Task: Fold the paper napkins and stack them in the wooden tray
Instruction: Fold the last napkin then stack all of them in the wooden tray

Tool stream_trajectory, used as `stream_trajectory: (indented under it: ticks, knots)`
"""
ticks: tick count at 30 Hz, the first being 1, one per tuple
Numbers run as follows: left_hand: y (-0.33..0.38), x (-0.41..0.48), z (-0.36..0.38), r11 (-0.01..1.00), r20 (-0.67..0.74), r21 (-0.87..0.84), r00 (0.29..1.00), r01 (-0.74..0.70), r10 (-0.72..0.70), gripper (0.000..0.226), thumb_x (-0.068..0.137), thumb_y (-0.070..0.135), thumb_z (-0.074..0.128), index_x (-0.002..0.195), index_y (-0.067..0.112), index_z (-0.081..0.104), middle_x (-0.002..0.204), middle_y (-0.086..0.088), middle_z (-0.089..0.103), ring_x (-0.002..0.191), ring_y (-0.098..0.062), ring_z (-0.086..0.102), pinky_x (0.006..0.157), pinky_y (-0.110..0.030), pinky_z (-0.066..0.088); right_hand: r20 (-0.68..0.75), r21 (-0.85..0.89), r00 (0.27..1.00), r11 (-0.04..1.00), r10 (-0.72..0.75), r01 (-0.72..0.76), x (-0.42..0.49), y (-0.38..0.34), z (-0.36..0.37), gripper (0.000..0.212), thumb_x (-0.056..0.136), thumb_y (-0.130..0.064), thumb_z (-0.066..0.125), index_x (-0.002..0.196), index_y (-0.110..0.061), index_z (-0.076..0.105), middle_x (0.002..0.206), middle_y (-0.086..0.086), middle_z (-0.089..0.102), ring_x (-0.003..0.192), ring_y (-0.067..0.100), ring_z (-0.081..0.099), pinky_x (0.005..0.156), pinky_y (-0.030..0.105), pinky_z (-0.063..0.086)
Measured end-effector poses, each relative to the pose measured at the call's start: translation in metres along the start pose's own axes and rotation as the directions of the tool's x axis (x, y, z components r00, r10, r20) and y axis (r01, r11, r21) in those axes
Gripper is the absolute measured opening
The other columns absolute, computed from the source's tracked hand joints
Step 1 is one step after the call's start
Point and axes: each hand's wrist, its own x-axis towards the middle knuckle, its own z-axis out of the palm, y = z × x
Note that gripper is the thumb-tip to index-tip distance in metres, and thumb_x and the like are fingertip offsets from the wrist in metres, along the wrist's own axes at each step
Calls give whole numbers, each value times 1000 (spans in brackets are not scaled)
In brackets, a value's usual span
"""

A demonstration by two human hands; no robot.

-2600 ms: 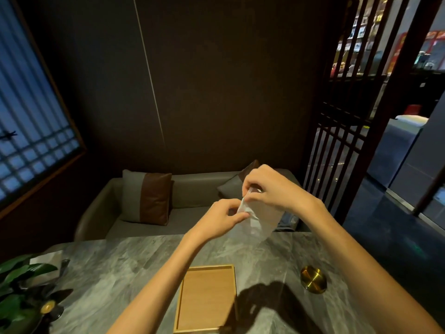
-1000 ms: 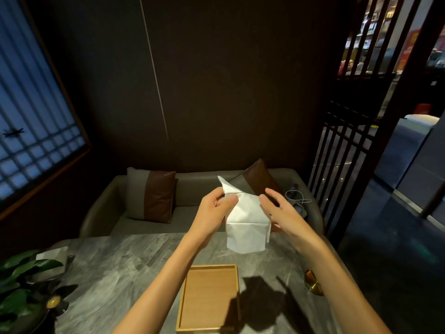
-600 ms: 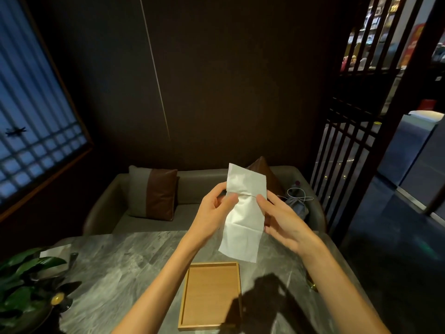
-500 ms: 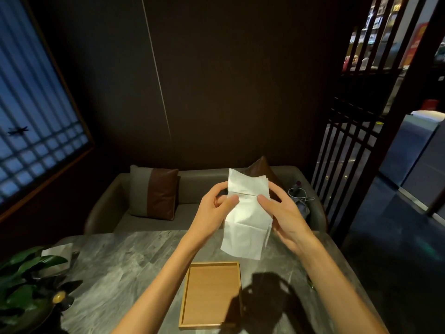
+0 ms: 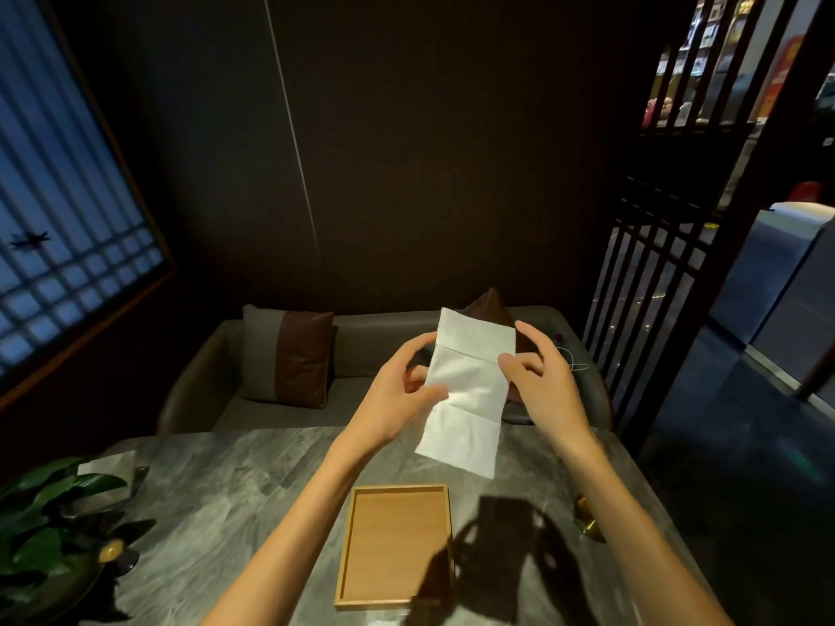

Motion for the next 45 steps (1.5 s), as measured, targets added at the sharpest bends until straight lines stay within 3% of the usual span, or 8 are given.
stream_trajectory:
  ticks: [5, 11, 23, 29, 34, 37, 41, 45]
  knots:
    - [9, -2, -2, 908, 190, 368, 972, -201, 138, 49, 96, 5, 62, 135, 33, 55, 130, 10, 62, 117, 1, 60, 100, -16, 49, 281, -329, 942, 903, -185, 276, 2, -17, -2, 79, 83, -56, 69, 146, -60, 21, 158, -18, 26, 144, 0, 15, 111, 31, 21]
    - [13, -3, -16, 878, 158, 427, 973, -219, 166, 38, 95, 13, 66, 130, 28, 63, 126, 9, 68, 115, 0, 63, 98, -13, 49, 447, -92, 882, 973, -149, 211, 14, -26, -3, 8, 90, -18, 71, 98, -21, 73, 100, -6, 72, 96, 3, 66, 88, 24, 49]
    - [5, -10, -55, 891, 167, 447, 986, -83, 9, 27, 94, 21, 69, 120, 30, 71, 109, 21, 71, 104, 9, 65, 86, -7, 51, 555, -263, 826, 921, -100, 288, 20, -35, 8, 7, 90, -24, 71, 88, -30, 74, 93, -9, 72, 91, 6, 67, 85, 29, 56]
    - [-6, -8, -76, 626, 152, 779, 980, -40, -127, 45, 97, 26, 62, 142, 32, 53, 144, 3, 57, 135, -14, 49, 107, -30, 43, 587, -392, 799, 818, -130, 421, 25, -54, 12, 5, 90, -24, 71, 91, -27, 75, 93, -14, 69, 91, 1, 64, 81, 21, 53]
    - [4, -2, -32, 866, 321, 494, 941, -71, -106, 29, 95, 42, 65, 118, 24, 66, 93, 0, 68, 79, -1, 56, 72, -27, 42, 764, -465, 637, 596, -103, 655, 33, -83, 36, 8, 91, -27, 71, 99, -27, 72, 96, -13, 63, 90, 3, 59, 82, 27, 52]
    - [-1, -2, -29, 971, 186, 236, 982, -32, -13, 20, 100, 26, 61, 83, 16, 67, 68, 7, 59, 62, -3, 53, 62, -27, 41, 639, -496, 707, 540, -303, 680, 37, -82, 32, 25, 94, -40, 63, 119, -38, 64, 118, -14, 63, 112, 7, 54, 96, 36, 49]
    - [-5, -6, -32, 980, 46, -166, 994, 106, -100, 18, 98, 35, 61, 107, 26, 73, 104, 2, 78, 92, -17, 76, 73, -23, 59, 242, -321, 963, 926, -123, 199, 25, -55, 14, 71, 91, -63, 53, 150, -53, 15, 150, 5, 47, 135, 25, 48, 112, 51, 39]
    - [-4, -2, -28, 951, 31, -281, 991, 133, -129, 28, 99, 36, 60, 121, 20, 68, 110, 1, 77, 99, -17, 76, 72, -22, 58, 353, 84, 931, 987, 96, -134, 4, -29, 22, 73, 86, -56, 65, 148, -50, 27, 120, 7, 71, 92, 6, 71, 91, 26, 55]
